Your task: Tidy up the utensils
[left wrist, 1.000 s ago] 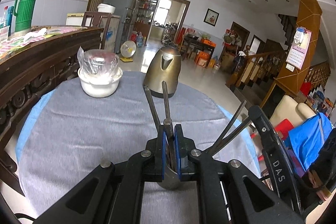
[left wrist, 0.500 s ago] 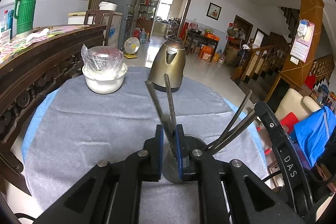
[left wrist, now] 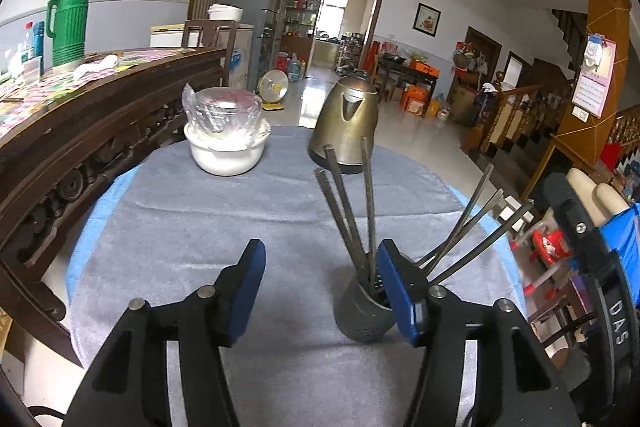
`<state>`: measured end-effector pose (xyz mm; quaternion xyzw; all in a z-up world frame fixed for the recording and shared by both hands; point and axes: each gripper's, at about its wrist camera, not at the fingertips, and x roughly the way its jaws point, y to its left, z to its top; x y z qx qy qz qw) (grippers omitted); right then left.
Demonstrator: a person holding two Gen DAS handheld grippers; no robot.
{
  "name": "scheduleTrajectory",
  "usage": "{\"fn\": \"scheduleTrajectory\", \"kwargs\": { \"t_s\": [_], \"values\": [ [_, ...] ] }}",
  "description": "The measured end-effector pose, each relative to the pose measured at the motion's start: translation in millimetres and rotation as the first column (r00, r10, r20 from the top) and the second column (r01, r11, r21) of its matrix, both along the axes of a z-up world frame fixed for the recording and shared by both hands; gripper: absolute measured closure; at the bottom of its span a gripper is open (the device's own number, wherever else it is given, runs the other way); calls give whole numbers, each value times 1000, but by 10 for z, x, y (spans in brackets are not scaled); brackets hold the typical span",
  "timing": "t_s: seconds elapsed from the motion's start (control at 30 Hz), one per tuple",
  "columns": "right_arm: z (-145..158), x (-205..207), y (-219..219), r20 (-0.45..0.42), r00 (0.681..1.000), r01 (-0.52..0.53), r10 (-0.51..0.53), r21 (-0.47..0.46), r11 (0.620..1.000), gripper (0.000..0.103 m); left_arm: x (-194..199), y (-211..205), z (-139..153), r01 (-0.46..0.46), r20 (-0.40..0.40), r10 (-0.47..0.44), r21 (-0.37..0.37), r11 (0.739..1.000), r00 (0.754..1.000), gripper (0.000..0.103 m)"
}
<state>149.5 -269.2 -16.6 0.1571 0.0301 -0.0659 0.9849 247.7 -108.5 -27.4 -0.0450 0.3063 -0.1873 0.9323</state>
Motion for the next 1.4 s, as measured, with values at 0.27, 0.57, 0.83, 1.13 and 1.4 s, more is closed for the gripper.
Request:
{"fn": "scheduleTrajectory", "kwargs": {
  "t_s": [0.27, 0.57, 0.83, 1.13, 1.4],
  "values": [
    [-70, -85, -25, -67, 998, 15, -15, 0, 1000, 37, -92, 68, -63, -54, -16, 56, 85, 995, 998, 29],
    [-257, -195, -117, -237, 971, 43, -33, 36, 998, 37, -242, 76, -280, -74, -74, 93, 234, 969, 993, 23],
    [-667, -275, -187, -438, 899, 30, 10, 84, 996, 37, -366, -7, -569, -16, -160, 70, 319, 948, 985, 22],
    [-1066, -281, -196, -555, 828, -28, 80, 102, 994, 37, -349, -48, -748, 14, -190, 57, 351, 936, 980, 22],
    [-1066, -114, -73, -587, 805, -80, 84, 33, 996, 37, -120, -24, -935, 51, -236, 34, 345, 937, 971, 22]
  ]
}}
